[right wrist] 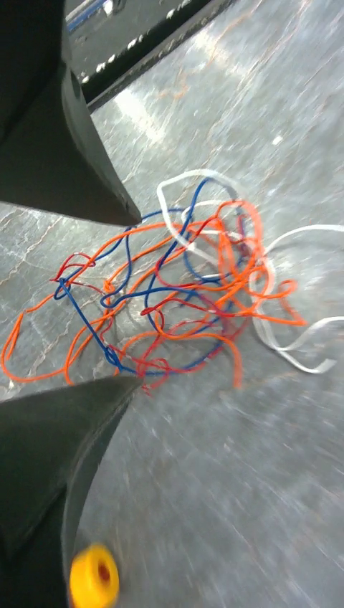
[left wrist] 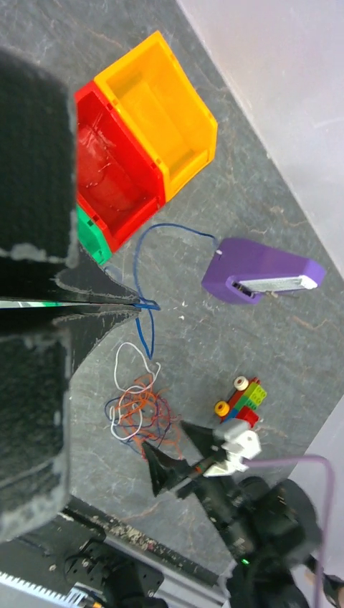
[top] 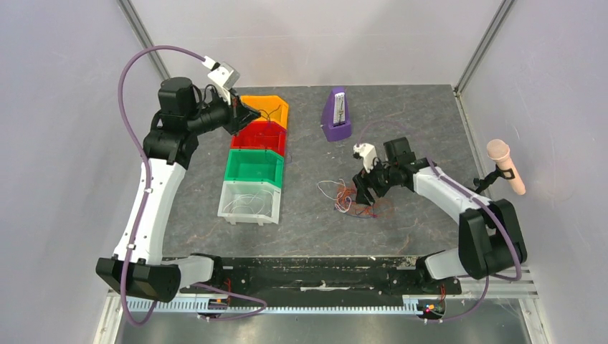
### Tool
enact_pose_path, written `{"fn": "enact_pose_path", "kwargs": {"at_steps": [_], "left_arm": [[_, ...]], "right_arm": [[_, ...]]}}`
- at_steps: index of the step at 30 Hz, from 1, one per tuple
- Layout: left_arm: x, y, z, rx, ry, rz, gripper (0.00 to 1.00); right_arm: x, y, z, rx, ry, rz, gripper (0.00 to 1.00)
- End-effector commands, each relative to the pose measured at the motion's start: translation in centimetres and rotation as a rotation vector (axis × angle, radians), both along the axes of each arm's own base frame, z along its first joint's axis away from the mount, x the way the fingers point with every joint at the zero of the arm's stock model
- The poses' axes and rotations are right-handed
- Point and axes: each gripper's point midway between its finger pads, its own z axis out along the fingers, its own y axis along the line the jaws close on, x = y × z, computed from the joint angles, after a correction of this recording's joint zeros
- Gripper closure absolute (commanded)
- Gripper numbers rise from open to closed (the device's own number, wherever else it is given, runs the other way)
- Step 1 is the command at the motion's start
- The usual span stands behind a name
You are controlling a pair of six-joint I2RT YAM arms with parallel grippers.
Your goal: Untangle the cables
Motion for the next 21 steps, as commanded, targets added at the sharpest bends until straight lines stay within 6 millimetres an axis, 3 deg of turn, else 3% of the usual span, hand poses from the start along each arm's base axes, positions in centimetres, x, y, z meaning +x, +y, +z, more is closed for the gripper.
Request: {"fn": "enact_pose_path", "kwargs": {"at_steps": [1, 5, 9, 13, 16, 21], "left_arm": [[-0.7, -0.7, 0.6, -0.002, -0.006, -0.074, 0.98], [-1.8, -1.7, 0.1, -0.053, 0.075, -0.130, 0.98], [-1.8, -2.2, 0.1, -0.120, 0.154, -0.106, 0.98], [-2.1, -2.9, 0.0, -0.173, 0.215, -0.104, 0.98], [-2.5, -3.5, 0.0, -0.192, 0.235, -0.122, 0.98], [-3.0, -4.7, 1.0, -0.295, 0.293, -0.156, 0.98]], "right_arm": [[2.8, 2.2, 9.4, 0.129, -0.221, 0.075, 0.15], [4.3, 4.1, 16.7, 0.248, -0.376, 0.110, 0.03], [4.8, 7.7, 24.4, 0.427, -0.526, 0.141, 0.02], [4.4, 11.8, 30.3, 0.587, -0.615, 0.166, 0.02], [4.6, 14.5, 33.2, 0.666, -0.662, 0.181, 0.02], [5.1, 19.2, 34.0, 0.723, -0.687, 0.229, 0.02]]}}
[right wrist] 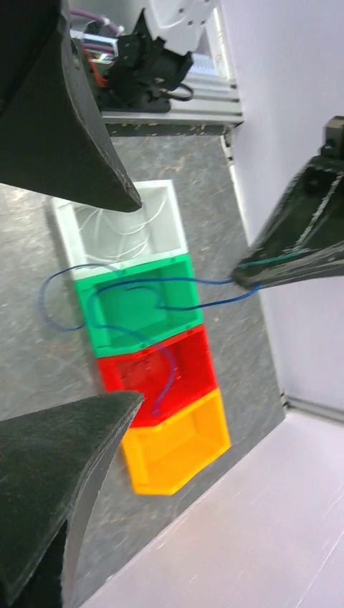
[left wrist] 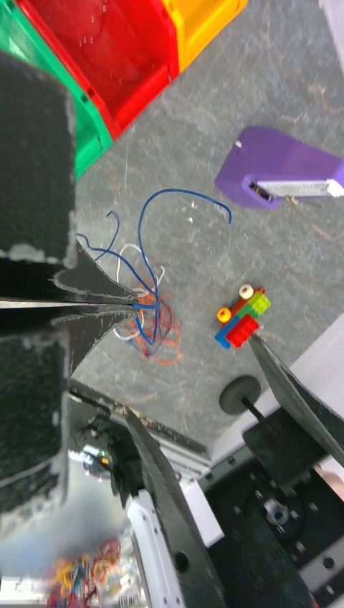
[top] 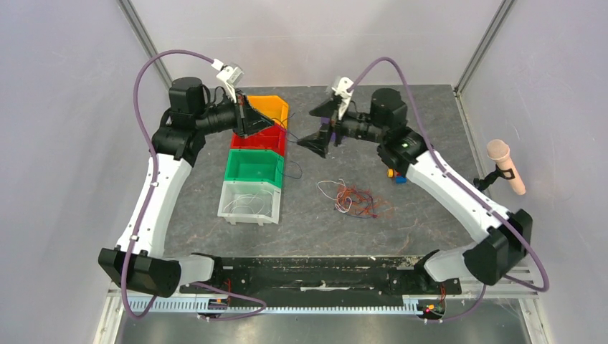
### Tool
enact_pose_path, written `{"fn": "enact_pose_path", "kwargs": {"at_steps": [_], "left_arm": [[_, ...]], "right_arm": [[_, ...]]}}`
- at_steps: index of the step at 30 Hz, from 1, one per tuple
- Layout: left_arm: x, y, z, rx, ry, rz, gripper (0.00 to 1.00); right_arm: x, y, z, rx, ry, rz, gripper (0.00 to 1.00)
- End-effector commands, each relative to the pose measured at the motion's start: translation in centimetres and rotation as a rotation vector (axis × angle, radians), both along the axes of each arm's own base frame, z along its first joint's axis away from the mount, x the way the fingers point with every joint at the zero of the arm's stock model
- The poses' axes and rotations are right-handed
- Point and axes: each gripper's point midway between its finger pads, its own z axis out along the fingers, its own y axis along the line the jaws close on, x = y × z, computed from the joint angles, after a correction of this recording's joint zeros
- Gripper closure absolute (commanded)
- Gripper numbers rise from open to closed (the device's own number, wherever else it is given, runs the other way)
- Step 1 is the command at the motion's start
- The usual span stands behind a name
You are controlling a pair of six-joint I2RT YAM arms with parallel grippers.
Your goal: Untangle the cables
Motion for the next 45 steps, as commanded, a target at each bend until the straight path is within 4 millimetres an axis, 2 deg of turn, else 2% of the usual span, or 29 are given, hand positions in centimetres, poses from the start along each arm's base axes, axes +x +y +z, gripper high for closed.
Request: {"fn": "enact_pose_path", "kwargs": {"at_steps": [1, 4, 6, 7, 10, 12, 14, 18, 22, 24, 27, 29, 31, 33, 35, 37, 39, 45], "left_arm": [[-0.8, -1.4, 2.1, -0.143, 0.065, -0.037, 0.98], [-0.8, -1.9, 3.0, -0.209, 0.094, -0.041, 0.98], [-0.8, -2.2, 4.0, -0.259, 0.113, -0.047, 0.98], [-0.9, -2.4, 4.7, -0.288, 0.112, -0.058, 0.98], [-1.2, -2.6, 6.7, -0.381, 0.127, -0.077, 0.98], [-1.3, -2.4, 7.9, -0.420, 0.127, -0.081, 0.98], [-1.3, -2.0, 9.3, -0.433, 0.084, -0.076, 0.98], [-0.1, -0.2, 11.1, -0.464, 0.038, -0.005, 0.98], [0.8, 0.8, 11.4, -0.455, -0.005, 0.042, 0.98], [1.0, 1.3, 10.6, -0.390, -0.061, 0.072, 0.98], [0.3, 2.2, 7.8, -0.205, -0.125, 0.053, 0.98], [-0.8, 3.1, 4.6, -0.047, -0.149, 0.018, 0.98], [-0.9, 4.7, 1.0, 0.141, -0.167, 0.023, 0.98], [-0.3, 6.6, -2.3, 0.286, -0.137, 0.065, 0.98], [0.3, 7.8, -4.5, 0.375, -0.120, 0.091, 0.98], [0.3, 7.7, -6.1, 0.413, -0.089, 0.082, 0.98], [-0.1, 6.8, -7.4, 0.413, -0.041, 0.056, 0.98], [-2.5, 2.0, -10.6, 0.402, 0.013, -0.043, 0.98]], "right_arm": [[0.8, 3.8, 3.3, 0.119, -0.067, 0.024, 0.02], [0.4, 6.0, 3.2, 0.132, -0.098, 0.060, 0.02], [0.2, 7.0, 2.1, 0.115, -0.118, 0.068, 0.05], [0.2, 7.3, 1.4, 0.104, -0.125, 0.063, 0.11], [0.3, 7.6, -1.7, 0.064, -0.077, 0.066, 0.37], [0.1, 7.4, -3.7, 0.038, -0.046, 0.066, 0.63], [-0.3, 7.1, -5.5, 0.015, -0.017, 0.072, 0.81], [-1.2, 6.4, -7.8, -0.023, 0.028, 0.073, 1.00], [-1.7, 6.0, -8.6, -0.031, 0.056, 0.077, 1.00], [-1.7, 5.7, -8.3, -0.029, 0.060, 0.069, 1.00], [-0.4, 4.3, -7.7, -0.014, 0.073, 0.007, 1.00], [1.0, 3.1, -7.1, 0.011, 0.102, -0.038, 1.00], [2.1, 2.0, -6.1, 0.041, 0.125, -0.060, 1.00], [2.1, 1.9, -4.9, 0.066, 0.132, -0.042, 1.00], [1.3, 2.3, -3.5, 0.103, 0.140, -0.002, 1.00], [0.5, 3.0, -1.6, 0.173, 0.160, 0.040, 1.00], [-0.2, 3.9, 0.4, 0.227, 0.168, 0.083, 1.00], [-1.7, 6.5, 5.5, 0.376, 0.203, 0.188, 1.00]]}}
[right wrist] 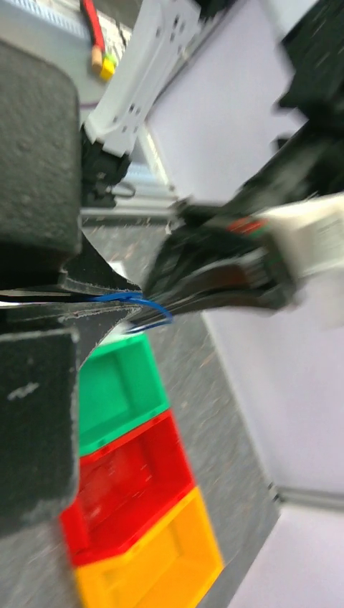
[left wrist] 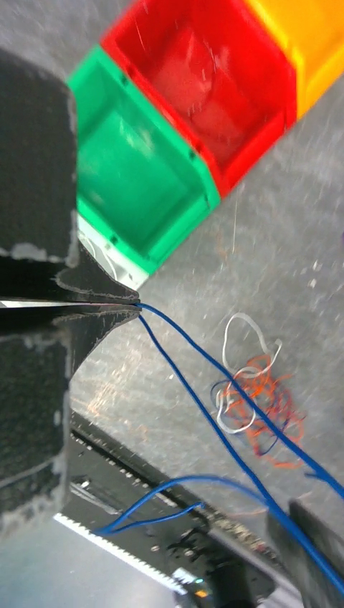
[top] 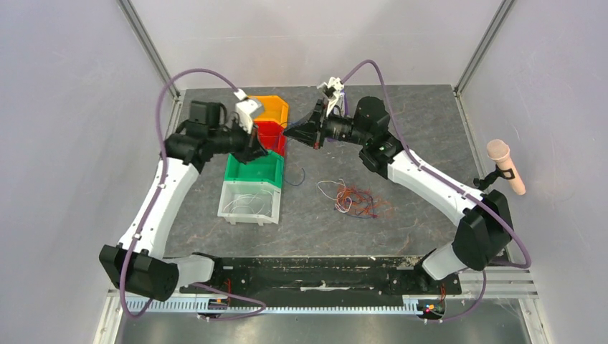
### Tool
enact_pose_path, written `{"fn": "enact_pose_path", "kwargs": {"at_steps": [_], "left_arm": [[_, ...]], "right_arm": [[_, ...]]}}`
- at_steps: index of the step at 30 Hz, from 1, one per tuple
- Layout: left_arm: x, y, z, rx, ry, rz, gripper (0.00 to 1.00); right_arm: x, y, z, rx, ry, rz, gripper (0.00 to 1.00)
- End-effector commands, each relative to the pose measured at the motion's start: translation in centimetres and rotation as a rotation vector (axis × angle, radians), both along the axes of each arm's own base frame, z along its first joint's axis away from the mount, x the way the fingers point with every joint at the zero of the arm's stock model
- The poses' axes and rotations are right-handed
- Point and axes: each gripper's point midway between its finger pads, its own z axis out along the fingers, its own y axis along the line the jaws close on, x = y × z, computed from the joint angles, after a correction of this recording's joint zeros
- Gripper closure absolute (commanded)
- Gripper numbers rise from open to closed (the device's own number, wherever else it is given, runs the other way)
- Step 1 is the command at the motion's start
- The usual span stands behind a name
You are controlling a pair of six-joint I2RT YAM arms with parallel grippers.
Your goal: Untangle the cables
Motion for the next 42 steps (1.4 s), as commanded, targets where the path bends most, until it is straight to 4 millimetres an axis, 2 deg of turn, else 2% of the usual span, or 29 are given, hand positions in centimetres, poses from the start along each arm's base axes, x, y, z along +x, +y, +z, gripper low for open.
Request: {"fn": "enact_pose_path", "kwargs": {"at_steps": [1, 3, 5, 9, 10, 11, 13, 15, 17, 20, 22, 24, 28, 32, 37, 42], "left_arm": [[-1.4, -2.0, -2.7, 0.033, 0.026, -0.046, 0.98], [-1.4, -2.4, -3.7, -0.004, 0.082, -0.020, 0.98], [-1.6, -3.0, -3.8, -0.044, 0.101, -0.034, 0.98], [-2.5, -3.8, -0.2, -0.220, 0.049, -0.086, 0.98], [-2.7, -3.4, 0.8, -0.233, 0.027, -0.087, 0.94], [-2.7, -2.6, 1.4, -0.223, 0.012, -0.081, 0.84], [-3.0, -0.6, 2.1, -0.165, -0.013, -0.078, 0.58], [-3.3, 1.3, 3.0, -0.131, -0.038, -0.082, 0.41], [-4.0, 2.3, 4.4, -0.092, -0.089, -0.130, 0.36], [-5.5, 2.0, 7.0, -0.055, -0.193, -0.247, 0.30], [-5.8, 1.2, 8.7, -0.097, -0.235, -0.292, 0.28], [-6.5, -0.5, 9.7, -0.127, -0.251, -0.369, 0.28], [-7.4, -3.8, 9.6, -0.138, -0.272, -0.482, 0.31], [-7.8, -5.9, 9.2, -0.131, -0.297, -0.547, 0.36], [-8.2, -6.8, 8.3, -0.134, -0.284, -0.594, 0.44], [-9.4, -7.2, 6.9, -0.134, -0.240, -0.640, 0.53]], "right_arm": [[-1.4, 1.6, 7.8, 0.202, -0.034, 0.091, 1.00], [-1.4, 1.8, 8.9, 0.227, -0.021, 0.108, 1.00], [-1.6, 1.9, 8.9, 0.228, -0.011, 0.122, 1.00], [-1.6, 1.8, 6.9, 0.176, -0.001, 0.119, 1.00], [-1.5, 1.7, 6.2, 0.154, -0.007, 0.113, 1.00], [-1.5, 1.5, 5.6, 0.130, -0.018, 0.108, 1.00], [-1.4, 0.9, 4.1, 0.062, -0.068, 0.084, 1.00], [-1.4, 0.1, 2.5, -0.007, -0.102, 0.069, 1.00], [-1.7, -0.5, 1.1, -0.073, -0.138, 0.069, 1.00], [-2.4, -1.0, -0.8, -0.143, -0.177, 0.095, 1.00], [-2.9, -1.0, -1.5, -0.173, -0.181, 0.127, 1.00], [-3.8, -0.7, -1.8, -0.193, -0.198, 0.170, 1.00], [-5.8, -0.1, -2.1, -0.217, -0.262, 0.240, 1.00], [-7.2, 0.3, -2.0, -0.226, -0.285, 0.270, 1.00], [-8.4, 0.7, -1.8, -0.234, -0.318, 0.280, 1.00], [-8.5, 0.8, -1.6, -0.235, -0.323, 0.275, 1.00]]}}
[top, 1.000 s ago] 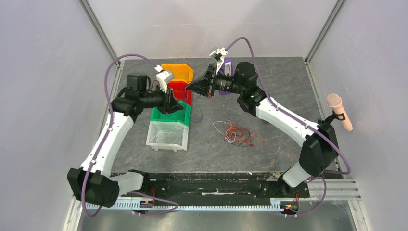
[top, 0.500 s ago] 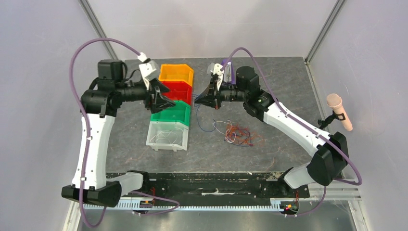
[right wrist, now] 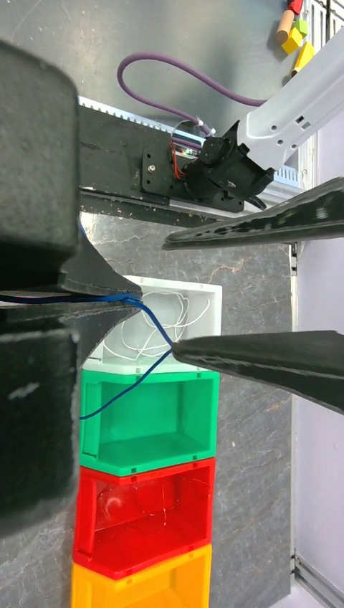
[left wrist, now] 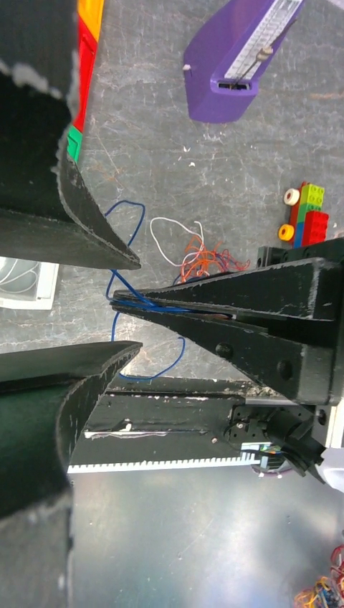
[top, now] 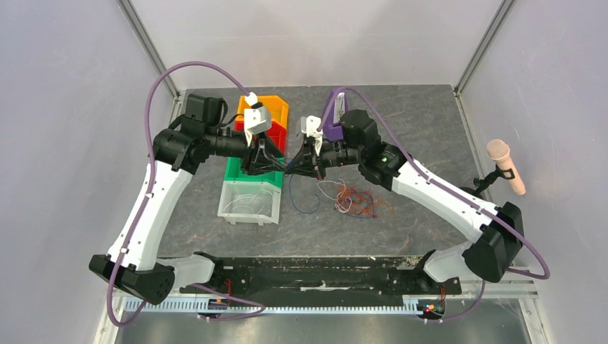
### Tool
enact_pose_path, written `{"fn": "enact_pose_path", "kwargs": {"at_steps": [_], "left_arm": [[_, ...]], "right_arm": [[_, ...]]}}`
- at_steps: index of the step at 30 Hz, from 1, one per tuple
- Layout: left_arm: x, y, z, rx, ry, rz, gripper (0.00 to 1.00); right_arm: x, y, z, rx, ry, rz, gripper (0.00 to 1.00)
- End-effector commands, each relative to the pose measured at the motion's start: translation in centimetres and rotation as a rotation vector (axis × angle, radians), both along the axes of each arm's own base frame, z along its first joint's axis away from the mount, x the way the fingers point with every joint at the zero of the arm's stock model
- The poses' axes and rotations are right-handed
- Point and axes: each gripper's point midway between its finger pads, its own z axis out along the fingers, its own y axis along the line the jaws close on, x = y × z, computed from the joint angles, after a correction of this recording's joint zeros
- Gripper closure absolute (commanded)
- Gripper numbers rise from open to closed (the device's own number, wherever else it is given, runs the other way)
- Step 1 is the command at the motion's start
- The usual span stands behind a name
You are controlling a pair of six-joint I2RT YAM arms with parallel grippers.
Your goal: Untangle the cables
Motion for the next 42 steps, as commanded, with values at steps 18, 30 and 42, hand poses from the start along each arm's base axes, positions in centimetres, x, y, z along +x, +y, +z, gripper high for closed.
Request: {"fn": "enact_pose_path", "kwargs": {"at_steps": [18, 30, 42], "left_arm": [[-1.2, -1.8, -2.8, 0.040, 0.003, -0.072, 0.89], [0.8, -0.7, -0.9, -0.010, -0.001, 0.051, 0.98], [8.0, 5.3, -2.4, 0.068, -0.062, 0.210, 0.98]], "right_arm": [[-0.5, 0.4, 2.1, 0.045, -0.051, -0.009, 1.00], [0.3, -1.3, -0.6, -0.052, -0.051, -0.064, 0.69], [4.7, -5.3, -3.6, -0.123, 0.064, -0.258, 0.12]]}}
